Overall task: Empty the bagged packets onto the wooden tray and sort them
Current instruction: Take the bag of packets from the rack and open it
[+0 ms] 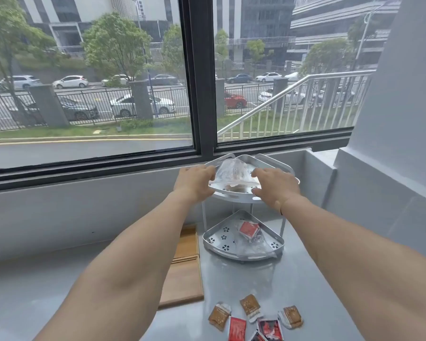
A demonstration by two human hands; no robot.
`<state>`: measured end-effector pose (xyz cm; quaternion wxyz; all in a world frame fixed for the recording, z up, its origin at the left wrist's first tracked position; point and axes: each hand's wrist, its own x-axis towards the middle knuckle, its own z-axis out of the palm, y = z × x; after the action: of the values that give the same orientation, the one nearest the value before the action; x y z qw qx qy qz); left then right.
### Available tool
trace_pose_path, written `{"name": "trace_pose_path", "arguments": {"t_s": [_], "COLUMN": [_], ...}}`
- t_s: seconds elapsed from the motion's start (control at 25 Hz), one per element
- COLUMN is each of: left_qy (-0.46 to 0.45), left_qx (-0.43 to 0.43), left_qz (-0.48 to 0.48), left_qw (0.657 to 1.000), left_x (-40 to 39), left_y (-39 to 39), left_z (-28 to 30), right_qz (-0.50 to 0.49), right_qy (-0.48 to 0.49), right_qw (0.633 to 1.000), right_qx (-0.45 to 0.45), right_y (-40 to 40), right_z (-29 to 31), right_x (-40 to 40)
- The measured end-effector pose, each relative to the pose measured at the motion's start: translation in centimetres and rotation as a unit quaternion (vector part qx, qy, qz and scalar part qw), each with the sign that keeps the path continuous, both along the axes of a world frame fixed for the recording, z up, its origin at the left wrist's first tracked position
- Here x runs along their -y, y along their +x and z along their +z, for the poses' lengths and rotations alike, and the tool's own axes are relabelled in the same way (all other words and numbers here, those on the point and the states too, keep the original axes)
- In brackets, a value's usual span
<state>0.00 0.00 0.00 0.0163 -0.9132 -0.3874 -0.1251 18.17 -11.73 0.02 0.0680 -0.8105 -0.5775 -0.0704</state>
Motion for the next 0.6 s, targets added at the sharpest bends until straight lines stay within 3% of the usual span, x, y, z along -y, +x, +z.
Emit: {"name": "trace_pose_path", "arguments": {"t_s": [0.32,0.6], "left_qy": [0.014,0.005], "left_qx": [0.014,0.045], "left_qz": [-0.035,-0.016], "left_qw": [0.999,0.999], "left_x": [-1.7,-1.0], "left_y": [0.4,-0.2], "left_z": [-1.2,0.0], "right_qz": [-0.009,-0.023], "right_qy": [0.017,0.076], "right_qw": [0.999,0.995], "right_qx": [0.032,-0.053], "right_y": [0.2,-0.3], "right_z": [-0.8,0.5], "right_x": [-2.1,-1.6]}}
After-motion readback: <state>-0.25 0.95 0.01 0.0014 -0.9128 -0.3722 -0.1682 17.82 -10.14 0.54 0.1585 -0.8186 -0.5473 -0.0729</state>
